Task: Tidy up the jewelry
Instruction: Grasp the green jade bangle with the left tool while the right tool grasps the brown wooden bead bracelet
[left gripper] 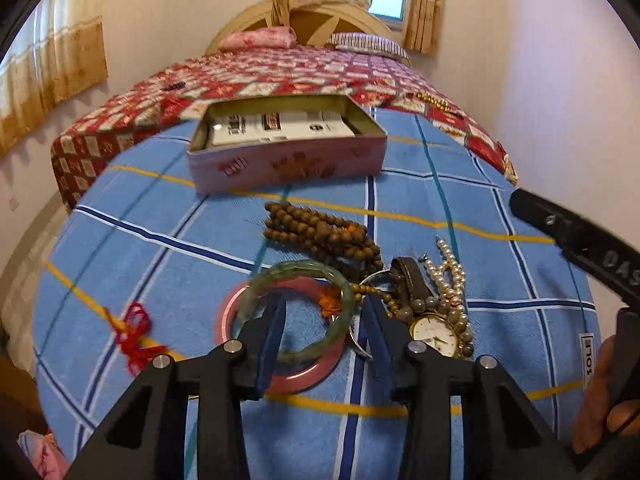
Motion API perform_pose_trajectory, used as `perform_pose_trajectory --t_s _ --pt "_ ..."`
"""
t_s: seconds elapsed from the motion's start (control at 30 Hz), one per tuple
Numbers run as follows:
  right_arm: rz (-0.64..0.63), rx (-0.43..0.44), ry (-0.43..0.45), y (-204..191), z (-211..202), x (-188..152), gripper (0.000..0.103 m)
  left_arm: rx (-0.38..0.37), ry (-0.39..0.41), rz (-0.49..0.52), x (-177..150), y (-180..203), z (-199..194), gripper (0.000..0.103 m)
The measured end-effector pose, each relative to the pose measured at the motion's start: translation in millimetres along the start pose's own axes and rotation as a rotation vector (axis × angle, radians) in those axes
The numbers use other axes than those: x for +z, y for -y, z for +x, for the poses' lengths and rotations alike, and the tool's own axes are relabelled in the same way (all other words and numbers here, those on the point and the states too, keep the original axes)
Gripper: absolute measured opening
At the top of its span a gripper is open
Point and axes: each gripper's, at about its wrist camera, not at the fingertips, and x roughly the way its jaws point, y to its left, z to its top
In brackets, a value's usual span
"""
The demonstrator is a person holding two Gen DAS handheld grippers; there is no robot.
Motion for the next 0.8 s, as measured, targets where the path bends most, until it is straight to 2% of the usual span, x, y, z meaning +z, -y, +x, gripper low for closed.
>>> perform_pose_trajectory --t_s 0.17,0.2,0.23,0.37,0.47,0.6,0.8 --pt "0.011 0.009 -0.012 2.8 5.4 2.3 0.08 -0.056 -0.061 -0.021 -0.2 -2.9 12.2 0.04" --pt "0.006 0.012 -0.015 2.2 6.6 2.8 0.08 -0.071 -0.06 -0.033 -0.2 -5.5 11.8 0.035" --pt "0.001 0.018 -0.017 1.2 7.6 3.7 0.08 -0.081 -0.057 -0.039 0.6 -8.1 10.9 0.019" --pt "-0.036 0.072 -0.021 -7.2 11.0 9.1 0.08 -0.107 -0.013 -0.045 4.0 -14.0 3.3 0.01" --pt "-0.058 0.126 -0.046 -14.7 19.2 13.8 0.079 -0.104 0.001 -0.045 7.2 -18.2 3.4 0.008" --pt "-0.099 0.191 -0.094 -27.6 33.3 16.4 0.071 -0.145 0.043 -0.041 11.6 -25.6 -7.8 0.008" --pt "-0.098 0.225 -0.14 -35.8 46.0 17.8 0.069 -0.132 0.094 -0.079 17.3 -44.2 -21.5 0.008"
